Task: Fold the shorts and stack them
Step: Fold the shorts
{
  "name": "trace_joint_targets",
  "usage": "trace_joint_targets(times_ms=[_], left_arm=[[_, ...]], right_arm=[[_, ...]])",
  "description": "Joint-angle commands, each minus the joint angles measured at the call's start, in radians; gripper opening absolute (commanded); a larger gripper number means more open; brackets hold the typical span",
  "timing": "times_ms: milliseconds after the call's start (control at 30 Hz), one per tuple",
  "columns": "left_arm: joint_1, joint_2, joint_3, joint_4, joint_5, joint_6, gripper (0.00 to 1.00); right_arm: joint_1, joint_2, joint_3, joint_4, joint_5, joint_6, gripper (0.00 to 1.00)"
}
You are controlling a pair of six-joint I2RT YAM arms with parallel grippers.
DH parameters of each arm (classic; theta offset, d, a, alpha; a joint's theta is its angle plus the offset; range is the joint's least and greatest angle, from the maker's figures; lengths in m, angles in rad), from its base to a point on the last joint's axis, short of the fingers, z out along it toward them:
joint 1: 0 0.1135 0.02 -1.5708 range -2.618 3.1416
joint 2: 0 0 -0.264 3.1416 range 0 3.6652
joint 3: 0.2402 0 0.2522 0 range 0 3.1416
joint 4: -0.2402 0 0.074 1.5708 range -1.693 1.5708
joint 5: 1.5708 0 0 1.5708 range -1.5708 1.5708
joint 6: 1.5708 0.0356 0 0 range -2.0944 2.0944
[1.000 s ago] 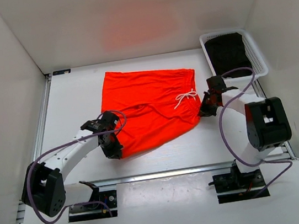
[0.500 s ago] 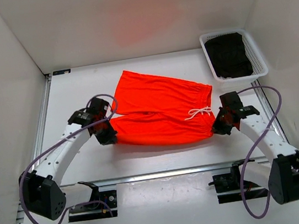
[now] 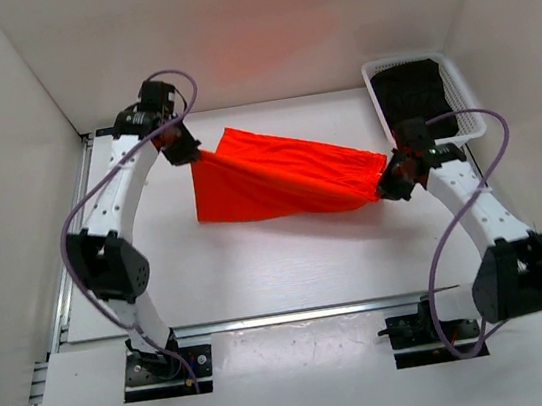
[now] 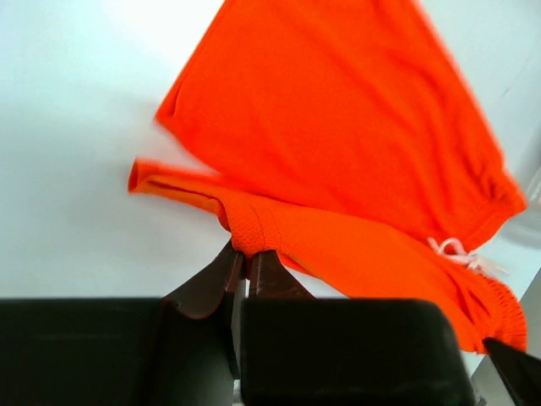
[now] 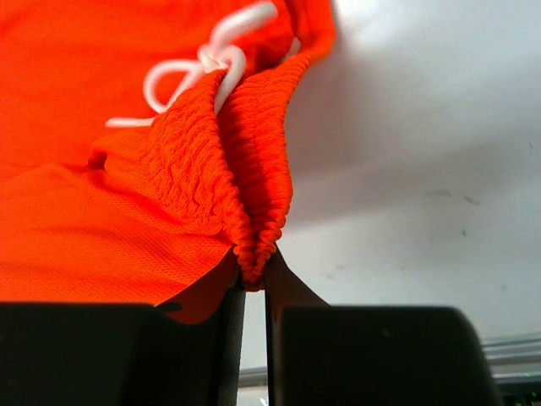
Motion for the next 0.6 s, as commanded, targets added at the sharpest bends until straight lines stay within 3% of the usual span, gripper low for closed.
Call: trace_joint_targets(times_ms=[0, 167, 200, 233, 267, 333, 367, 467, 533, 567], left_arm=[[0.031, 0.157, 0.195, -0.011, -0.032, 0.045, 0.1], [0.049, 0.493, 0.661, -0.011, 0.016, 0.111, 0.1], [0.062, 0.612, 0.725, 0.002, 0.075, 0.111, 0.16], [0.062, 0.666, 0.847, 0.002, 0.114, 0.122, 0.39], [0.075, 0.709, 0.883, 0.012, 0.149, 0.108, 0.79], [0.085, 0.746, 0.884, 0.038, 0.241, 0.099, 0.96], [0.095, 0.721, 0.814, 0.072, 0.241, 0.099, 1.0], [0.106, 0.601, 0.65, 0.097, 0.212, 0.128, 1.0], [0.115, 0.512, 0.564, 0.097, 0.191, 0.168, 1.0], [0.115, 0.481, 0.468, 0.097, 0.177, 0.183, 1.0]], right_arm=[[-0.01, 0.114, 0.132, 0.021, 0.06, 0.013, 0.0], [-0.044, 0.369, 0.365, 0.039, 0.085, 0.038, 0.0], [-0.044, 0.408, 0.467, 0.05, 0.085, 0.038, 0.17], [-0.044, 0.48, 0.521, 0.05, 0.074, 0.038, 0.39], [-0.044, 0.513, 0.573, 0.061, 0.065, 0.038, 0.61], [-0.044, 0.545, 0.652, 0.047, 0.04, 0.038, 0.87], [-0.044, 0.545, 0.67, 0.047, 0.04, 0.038, 1.0], [-0.035, 0.474, 0.623, 0.047, 0.089, 0.038, 0.98], [-0.035, 0.383, 0.484, 0.097, 0.111, 0.05, 0.89], [-0.035, 0.352, 0.427, 0.114, 0.111, 0.05, 0.76]])
